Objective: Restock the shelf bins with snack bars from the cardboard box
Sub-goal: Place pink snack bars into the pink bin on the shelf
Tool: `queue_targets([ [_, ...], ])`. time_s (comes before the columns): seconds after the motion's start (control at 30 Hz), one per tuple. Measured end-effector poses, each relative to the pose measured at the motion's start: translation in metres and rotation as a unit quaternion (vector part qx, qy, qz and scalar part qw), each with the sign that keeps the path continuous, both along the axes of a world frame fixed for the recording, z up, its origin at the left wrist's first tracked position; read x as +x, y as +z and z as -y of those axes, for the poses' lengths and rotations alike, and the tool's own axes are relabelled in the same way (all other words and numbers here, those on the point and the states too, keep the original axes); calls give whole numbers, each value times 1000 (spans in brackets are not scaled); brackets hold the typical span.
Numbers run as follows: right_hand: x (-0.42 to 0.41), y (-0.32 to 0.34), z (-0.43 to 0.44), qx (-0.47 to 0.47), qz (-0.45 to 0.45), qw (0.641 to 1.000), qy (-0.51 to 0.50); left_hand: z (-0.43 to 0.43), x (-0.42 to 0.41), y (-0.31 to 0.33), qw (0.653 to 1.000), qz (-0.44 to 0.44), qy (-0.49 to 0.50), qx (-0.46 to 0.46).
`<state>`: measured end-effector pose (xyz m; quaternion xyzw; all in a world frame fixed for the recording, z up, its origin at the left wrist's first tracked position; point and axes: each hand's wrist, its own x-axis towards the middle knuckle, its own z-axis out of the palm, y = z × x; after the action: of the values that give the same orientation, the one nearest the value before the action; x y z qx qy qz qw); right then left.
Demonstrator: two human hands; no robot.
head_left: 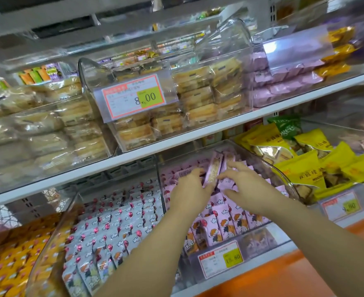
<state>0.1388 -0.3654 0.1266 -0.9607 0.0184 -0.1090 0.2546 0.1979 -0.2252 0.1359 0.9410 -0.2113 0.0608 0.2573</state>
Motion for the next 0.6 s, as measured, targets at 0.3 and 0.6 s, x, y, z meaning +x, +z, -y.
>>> queue_targets([
  [0.3, -7, 3, 2, 232, 110, 966, -24, 7, -12, 3, 977, -4, -42, -207],
  [0.6, -29, 39, -6, 405, 83, 909, 45, -41, -45, 27, 985, 39, -139, -98],
])
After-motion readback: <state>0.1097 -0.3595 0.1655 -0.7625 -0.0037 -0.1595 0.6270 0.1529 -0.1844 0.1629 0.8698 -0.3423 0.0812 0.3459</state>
